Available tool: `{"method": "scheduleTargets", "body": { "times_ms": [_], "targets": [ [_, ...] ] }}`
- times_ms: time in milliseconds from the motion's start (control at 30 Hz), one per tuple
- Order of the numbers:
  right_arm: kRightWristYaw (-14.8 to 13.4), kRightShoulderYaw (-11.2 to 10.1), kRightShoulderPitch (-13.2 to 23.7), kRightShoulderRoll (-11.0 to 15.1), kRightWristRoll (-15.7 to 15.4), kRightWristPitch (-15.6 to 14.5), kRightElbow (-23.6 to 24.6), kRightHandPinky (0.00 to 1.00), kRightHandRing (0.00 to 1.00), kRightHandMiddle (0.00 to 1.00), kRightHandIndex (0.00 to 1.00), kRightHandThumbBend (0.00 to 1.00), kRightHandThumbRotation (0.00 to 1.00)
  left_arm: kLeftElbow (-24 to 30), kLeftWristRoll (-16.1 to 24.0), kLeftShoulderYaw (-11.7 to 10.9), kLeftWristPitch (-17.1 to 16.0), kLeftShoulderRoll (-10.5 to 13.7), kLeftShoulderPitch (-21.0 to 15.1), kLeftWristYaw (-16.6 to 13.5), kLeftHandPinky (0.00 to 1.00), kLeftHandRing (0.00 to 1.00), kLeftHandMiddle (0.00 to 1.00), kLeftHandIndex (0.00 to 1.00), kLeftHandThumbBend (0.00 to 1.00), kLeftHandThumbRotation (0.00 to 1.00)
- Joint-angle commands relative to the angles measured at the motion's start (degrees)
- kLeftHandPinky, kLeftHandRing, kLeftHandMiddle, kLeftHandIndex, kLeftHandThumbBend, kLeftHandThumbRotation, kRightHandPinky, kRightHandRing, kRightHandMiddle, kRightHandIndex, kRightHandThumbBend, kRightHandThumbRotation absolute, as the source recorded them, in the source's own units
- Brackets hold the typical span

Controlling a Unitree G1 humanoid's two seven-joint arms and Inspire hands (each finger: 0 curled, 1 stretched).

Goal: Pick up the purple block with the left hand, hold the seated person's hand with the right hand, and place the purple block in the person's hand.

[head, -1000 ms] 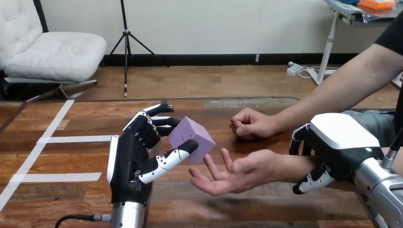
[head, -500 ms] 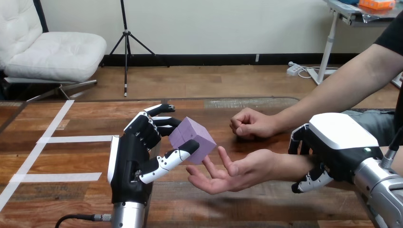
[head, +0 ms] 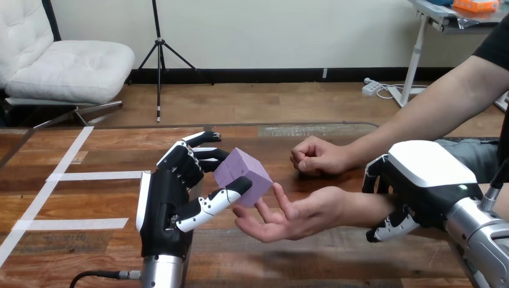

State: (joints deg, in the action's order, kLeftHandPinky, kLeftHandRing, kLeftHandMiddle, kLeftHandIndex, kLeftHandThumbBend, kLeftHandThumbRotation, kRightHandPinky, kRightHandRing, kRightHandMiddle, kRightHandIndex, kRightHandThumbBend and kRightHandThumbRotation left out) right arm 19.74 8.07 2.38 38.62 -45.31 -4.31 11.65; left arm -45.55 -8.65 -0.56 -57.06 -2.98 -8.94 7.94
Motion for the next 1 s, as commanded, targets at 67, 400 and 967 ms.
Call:
{"method": "scheduleTargets", "body": {
  "times_ms": [67,400,967],
  "targets": [
    [-0.6,-1.6,4.6,0.0,0.5,0.5,3.1,0.35,0.42,0.49,0.49,0.75,0.0,1.1,-0.7,0.4,0.1,-4.2,-3.4,0.7,0.55,0.5,0.52,0.63,0.72,0.0],
    [0.2,-1.2,5.8,-0.7,0.5,0.4,4.4,0.36,0.42,0.49,0.49,0.75,0.0,0.8,-1.2,0.4,0.4,-4.4,-3.6,1.4,0.56,0.5,0.52,0.63,0.73,0.0],
    [-0.9,-0.9,7.1,-0.6,0.6,3.7,4.3,0.31,0.38,0.46,0.49,0.8,0.0,1.0,-1.7,0.8,1.0,-4.9,-3.2,2.7,0.56,0.5,0.52,0.63,0.74,0.0]
  ]
}}
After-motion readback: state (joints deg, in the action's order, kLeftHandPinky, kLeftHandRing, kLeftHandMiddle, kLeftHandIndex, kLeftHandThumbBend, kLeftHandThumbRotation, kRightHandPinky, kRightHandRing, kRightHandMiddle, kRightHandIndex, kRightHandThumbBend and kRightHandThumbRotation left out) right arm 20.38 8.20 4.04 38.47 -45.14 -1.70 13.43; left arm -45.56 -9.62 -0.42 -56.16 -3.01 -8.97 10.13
